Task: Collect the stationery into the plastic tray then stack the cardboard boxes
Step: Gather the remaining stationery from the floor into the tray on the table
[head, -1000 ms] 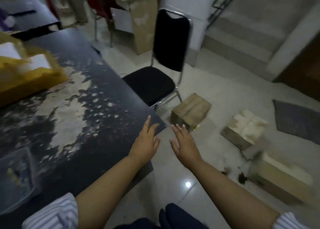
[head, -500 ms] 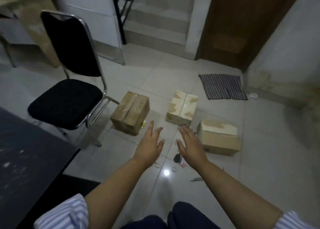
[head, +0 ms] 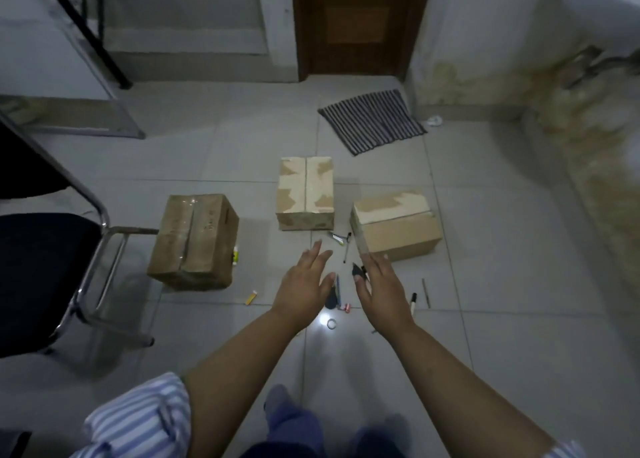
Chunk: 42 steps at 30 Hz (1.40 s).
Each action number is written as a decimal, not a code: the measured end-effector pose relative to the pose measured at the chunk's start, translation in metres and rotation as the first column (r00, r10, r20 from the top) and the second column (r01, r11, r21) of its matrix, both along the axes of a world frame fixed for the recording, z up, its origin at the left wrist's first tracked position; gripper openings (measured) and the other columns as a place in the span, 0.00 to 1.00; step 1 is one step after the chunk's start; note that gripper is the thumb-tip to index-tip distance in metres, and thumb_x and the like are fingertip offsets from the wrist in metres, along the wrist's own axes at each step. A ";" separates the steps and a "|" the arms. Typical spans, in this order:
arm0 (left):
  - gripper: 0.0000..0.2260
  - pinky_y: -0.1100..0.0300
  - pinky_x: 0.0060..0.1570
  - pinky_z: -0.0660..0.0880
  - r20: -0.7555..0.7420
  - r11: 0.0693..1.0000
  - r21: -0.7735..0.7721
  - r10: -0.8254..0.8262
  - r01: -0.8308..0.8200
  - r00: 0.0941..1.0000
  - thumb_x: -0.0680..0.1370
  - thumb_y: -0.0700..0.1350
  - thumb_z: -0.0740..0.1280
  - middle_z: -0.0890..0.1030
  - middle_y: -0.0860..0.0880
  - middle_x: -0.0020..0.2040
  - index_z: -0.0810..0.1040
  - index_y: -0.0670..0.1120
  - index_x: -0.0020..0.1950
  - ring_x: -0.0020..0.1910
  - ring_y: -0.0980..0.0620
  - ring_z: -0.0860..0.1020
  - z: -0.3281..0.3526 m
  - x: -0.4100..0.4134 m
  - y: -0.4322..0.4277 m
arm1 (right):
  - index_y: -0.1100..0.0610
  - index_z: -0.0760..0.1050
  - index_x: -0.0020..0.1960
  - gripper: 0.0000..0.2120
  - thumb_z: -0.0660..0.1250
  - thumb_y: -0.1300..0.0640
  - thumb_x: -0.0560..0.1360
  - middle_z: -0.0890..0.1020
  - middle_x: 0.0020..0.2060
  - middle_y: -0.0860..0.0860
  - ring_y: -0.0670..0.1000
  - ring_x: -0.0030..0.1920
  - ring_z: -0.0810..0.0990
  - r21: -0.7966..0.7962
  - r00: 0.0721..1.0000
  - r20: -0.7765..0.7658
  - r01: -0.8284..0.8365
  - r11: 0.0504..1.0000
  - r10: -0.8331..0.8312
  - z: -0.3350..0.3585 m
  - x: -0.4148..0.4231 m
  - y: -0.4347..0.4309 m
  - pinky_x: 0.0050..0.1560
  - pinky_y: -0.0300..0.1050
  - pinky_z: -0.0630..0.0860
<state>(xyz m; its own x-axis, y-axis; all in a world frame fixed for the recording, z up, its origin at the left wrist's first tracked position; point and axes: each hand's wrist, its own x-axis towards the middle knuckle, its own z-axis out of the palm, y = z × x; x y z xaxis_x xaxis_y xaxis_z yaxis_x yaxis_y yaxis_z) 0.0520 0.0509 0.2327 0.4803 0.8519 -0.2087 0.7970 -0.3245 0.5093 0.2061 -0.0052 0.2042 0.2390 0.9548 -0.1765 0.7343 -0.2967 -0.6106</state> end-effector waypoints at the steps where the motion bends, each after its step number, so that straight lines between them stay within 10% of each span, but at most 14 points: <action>1: 0.22 0.54 0.72 0.59 -0.008 1.000 -0.010 -0.012 0.012 1.000 0.82 0.52 0.53 0.50 0.52 0.79 0.58 0.50 0.76 0.77 0.51 0.54 -0.013 0.003 0.004 | 0.55 0.60 0.74 0.23 0.55 0.50 0.80 0.63 0.74 0.54 0.54 0.75 0.56 -0.012 1.000 -0.005 0.016 1.000 -0.016 -0.012 0.001 0.001 0.74 0.52 0.58; 23: 0.25 0.53 0.69 0.62 -0.304 0.908 0.160 -0.327 0.386 0.895 0.81 0.55 0.53 0.63 0.44 0.75 0.56 0.48 0.76 0.74 0.47 0.61 -0.484 0.074 0.157 | 0.57 0.61 0.73 0.21 0.55 0.56 0.80 0.65 0.72 0.54 0.55 0.76 0.53 0.189 0.994 -0.024 0.105 0.976 -0.102 -0.505 0.050 0.099 0.73 0.46 0.54; 34: 0.20 0.57 0.62 0.67 0.017 0.990 -0.122 0.073 -0.070 0.997 0.81 0.50 0.57 0.73 0.42 0.67 0.68 0.43 0.70 0.65 0.45 0.72 -0.551 0.054 0.160 | 0.58 0.74 0.61 0.14 0.62 0.57 0.77 0.75 0.60 0.56 0.55 0.65 0.66 0.082 0.983 0.019 0.181 0.980 -0.183 -0.554 0.036 0.122 0.61 0.43 0.64; 42: 0.09 0.52 0.53 0.77 0.107 0.928 -0.291 0.271 -0.231 0.956 0.79 0.43 0.61 0.81 0.35 0.50 0.76 0.38 0.44 0.49 0.40 0.80 -0.562 0.059 0.176 | 0.63 0.78 0.48 0.11 0.65 0.55 0.75 0.80 0.46 0.59 0.58 0.53 0.75 -0.067 0.963 -0.050 0.260 0.963 -0.264 -0.571 0.015 0.151 0.46 0.46 0.72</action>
<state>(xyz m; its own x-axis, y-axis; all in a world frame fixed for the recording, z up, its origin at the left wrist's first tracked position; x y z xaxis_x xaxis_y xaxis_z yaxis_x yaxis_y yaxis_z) 0.1110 0.2266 -0.3288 0.2999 0.8684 -0.3949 0.7464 0.0441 0.6640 0.2209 0.1454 -0.3667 0.4670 0.8475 -0.2523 0.5899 -0.5111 -0.6252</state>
